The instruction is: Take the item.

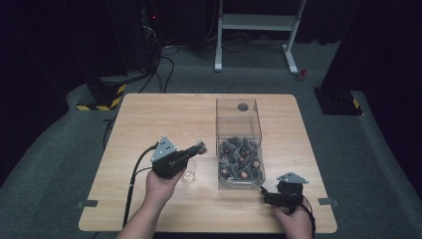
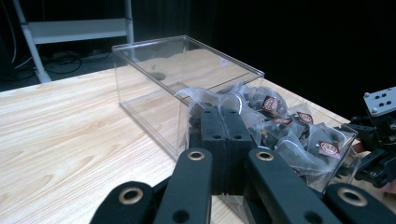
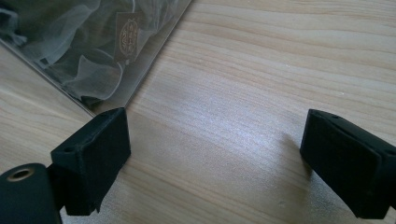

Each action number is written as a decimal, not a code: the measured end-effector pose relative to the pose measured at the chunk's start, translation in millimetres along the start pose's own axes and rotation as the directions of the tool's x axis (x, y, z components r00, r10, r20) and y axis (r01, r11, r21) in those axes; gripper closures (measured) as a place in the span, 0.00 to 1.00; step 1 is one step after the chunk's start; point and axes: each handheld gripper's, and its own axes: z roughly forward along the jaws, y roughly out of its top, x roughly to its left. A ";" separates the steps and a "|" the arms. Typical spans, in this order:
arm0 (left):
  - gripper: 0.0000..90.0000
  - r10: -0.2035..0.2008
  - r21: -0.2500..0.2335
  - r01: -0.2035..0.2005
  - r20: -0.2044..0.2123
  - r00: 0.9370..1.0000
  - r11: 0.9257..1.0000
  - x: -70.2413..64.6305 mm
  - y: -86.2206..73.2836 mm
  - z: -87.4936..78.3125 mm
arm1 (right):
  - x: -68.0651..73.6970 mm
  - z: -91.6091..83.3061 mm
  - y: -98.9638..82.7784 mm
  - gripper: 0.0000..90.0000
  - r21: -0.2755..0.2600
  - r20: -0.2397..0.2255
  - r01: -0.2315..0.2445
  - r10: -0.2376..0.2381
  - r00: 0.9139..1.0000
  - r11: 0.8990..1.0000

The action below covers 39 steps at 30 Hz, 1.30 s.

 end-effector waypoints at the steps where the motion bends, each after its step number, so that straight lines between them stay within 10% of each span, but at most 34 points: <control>1: 1.00 0.000 0.000 0.000 0.000 1.000 1.000 0.5 -0.4 -1.3 | 0.0 0.0 0.0 0.09 0.000 0.000 0.000 0.000 1.000 1.000; 39: 1.00 -0.006 0.042 0.008 -0.039 0.999 0.999 10.1 -33.1 -33.3 | 0.0 0.0 0.0 0.09 0.000 0.000 0.000 0.000 1.000 1.000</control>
